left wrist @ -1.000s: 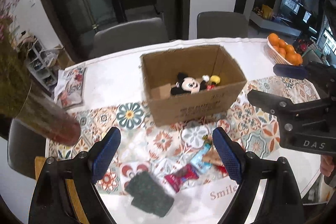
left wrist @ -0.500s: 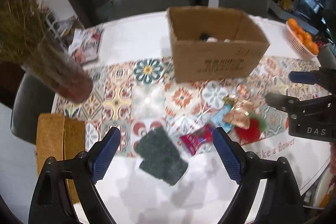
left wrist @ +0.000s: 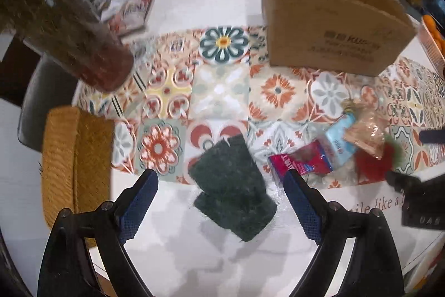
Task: Organize soft objects
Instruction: 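Grasp the green glove with the left tool while the right tool grasps the fluffy ball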
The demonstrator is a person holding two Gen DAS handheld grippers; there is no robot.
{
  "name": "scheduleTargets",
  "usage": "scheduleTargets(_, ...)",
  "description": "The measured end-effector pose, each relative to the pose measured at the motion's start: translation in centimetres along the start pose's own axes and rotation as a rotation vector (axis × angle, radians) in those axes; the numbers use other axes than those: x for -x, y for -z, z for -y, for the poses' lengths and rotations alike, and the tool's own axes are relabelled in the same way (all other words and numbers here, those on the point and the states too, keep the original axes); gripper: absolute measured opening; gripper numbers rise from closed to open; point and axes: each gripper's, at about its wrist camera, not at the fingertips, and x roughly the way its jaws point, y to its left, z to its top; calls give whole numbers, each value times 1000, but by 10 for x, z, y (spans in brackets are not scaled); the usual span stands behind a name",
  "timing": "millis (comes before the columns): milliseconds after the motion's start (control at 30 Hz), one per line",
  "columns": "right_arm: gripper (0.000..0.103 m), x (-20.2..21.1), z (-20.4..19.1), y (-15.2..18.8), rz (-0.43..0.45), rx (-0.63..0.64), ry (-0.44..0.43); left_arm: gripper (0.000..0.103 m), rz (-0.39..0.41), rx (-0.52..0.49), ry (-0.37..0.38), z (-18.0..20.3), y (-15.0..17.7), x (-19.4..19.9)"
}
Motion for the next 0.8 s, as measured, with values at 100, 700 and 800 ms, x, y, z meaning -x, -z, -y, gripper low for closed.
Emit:
scheduleTargets(100,82,-15,0,-1,-28,-10,5,92,-43,20,3,-1,3,-18)
scheduleTargets(700,82,-71,11,-11,-34,-73,45,92,-213,159,-8,3,14,-96)
scheduleTargets(800,82,-77,12,-8,-29,-92,43,92,-230,166,-7,4,16,-107)
